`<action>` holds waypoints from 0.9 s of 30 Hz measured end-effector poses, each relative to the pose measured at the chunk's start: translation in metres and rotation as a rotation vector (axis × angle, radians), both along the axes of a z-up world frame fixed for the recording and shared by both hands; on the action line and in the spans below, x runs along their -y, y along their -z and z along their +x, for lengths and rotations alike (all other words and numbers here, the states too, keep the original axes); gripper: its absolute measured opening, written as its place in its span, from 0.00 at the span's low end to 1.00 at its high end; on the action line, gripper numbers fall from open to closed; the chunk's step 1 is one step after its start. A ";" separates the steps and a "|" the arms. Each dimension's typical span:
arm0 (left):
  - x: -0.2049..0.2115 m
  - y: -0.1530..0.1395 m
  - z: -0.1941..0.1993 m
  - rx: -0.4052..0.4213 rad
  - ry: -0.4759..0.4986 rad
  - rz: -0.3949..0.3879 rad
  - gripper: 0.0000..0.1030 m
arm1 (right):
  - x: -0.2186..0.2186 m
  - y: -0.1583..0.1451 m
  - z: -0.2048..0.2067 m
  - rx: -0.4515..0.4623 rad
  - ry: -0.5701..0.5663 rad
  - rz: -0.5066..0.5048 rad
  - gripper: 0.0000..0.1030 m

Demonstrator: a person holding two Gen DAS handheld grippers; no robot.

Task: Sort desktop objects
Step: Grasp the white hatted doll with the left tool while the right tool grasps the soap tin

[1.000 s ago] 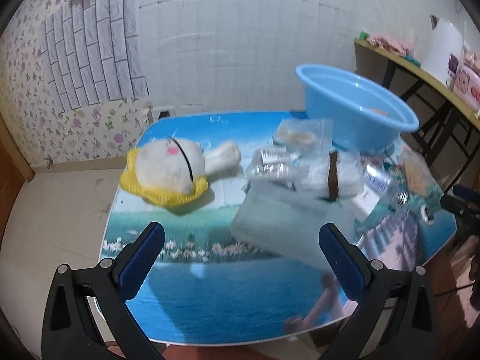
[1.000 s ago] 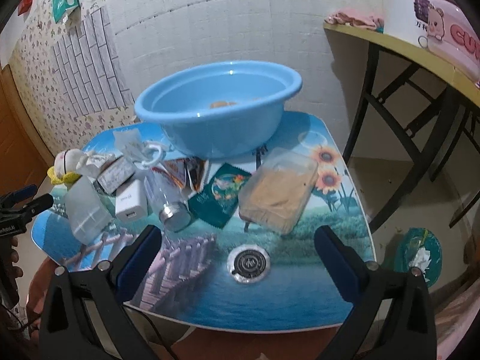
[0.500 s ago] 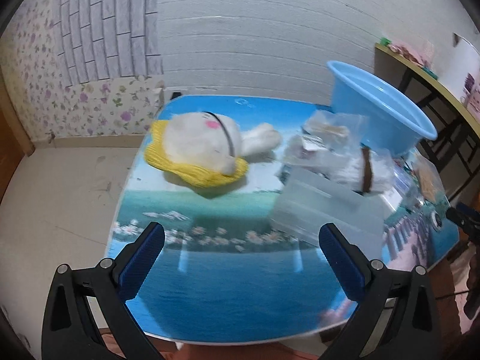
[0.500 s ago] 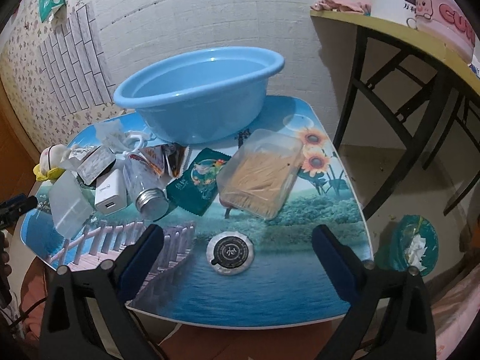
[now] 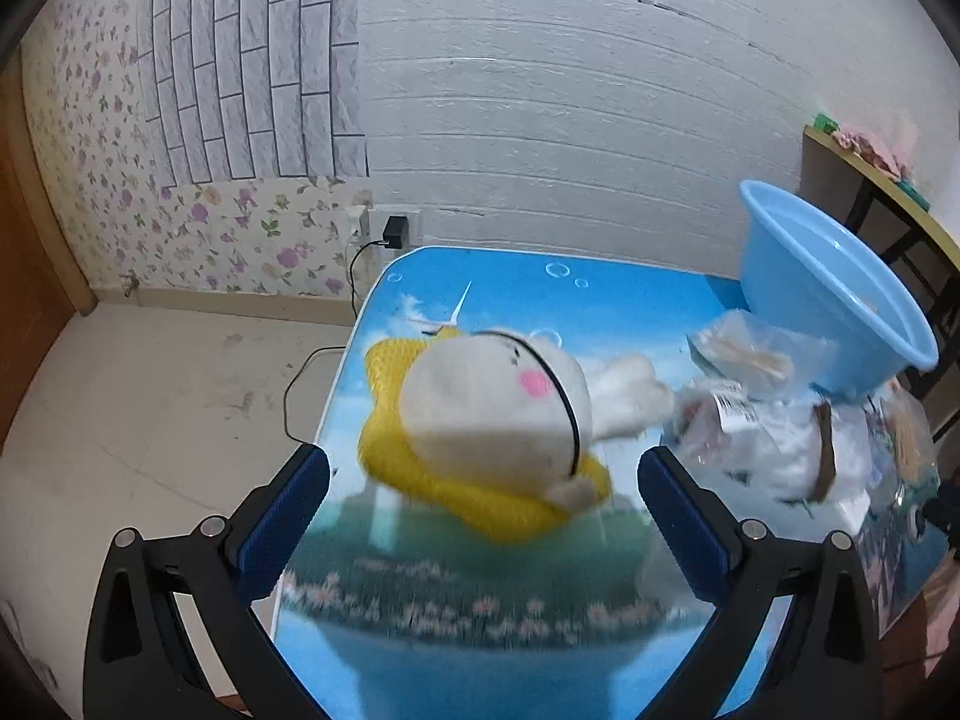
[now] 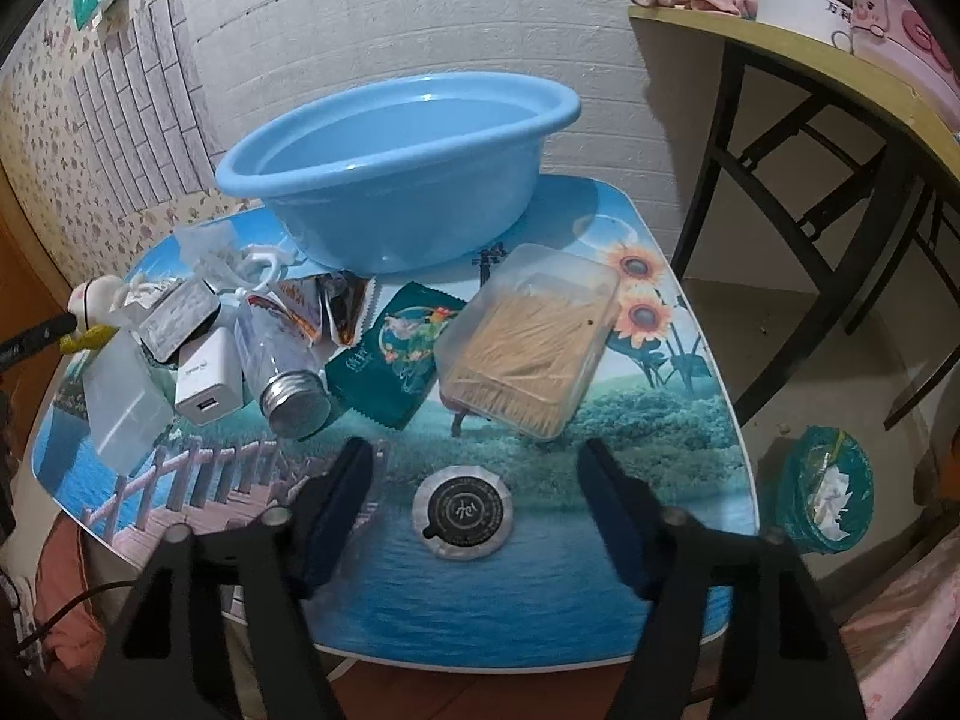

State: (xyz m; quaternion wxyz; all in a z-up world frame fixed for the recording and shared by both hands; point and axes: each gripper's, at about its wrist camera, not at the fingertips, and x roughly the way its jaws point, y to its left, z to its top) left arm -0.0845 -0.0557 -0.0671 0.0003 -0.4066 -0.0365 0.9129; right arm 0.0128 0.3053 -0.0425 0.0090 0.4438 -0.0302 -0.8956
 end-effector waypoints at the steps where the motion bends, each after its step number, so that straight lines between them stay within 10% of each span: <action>1: 0.001 0.002 -0.005 0.003 0.001 0.006 1.00 | 0.001 0.001 -0.001 0.006 -0.004 0.008 0.62; 17: 0.004 0.040 -0.045 0.075 0.068 0.079 1.00 | 0.004 0.013 0.006 0.057 -0.003 0.043 0.48; 21: -0.002 0.035 -0.038 0.052 0.108 0.085 0.74 | 0.005 0.015 0.006 0.060 -0.018 0.034 0.39; 27: -0.005 0.026 -0.025 0.039 0.127 0.077 0.70 | 0.006 0.016 0.008 0.057 -0.033 0.026 0.36</action>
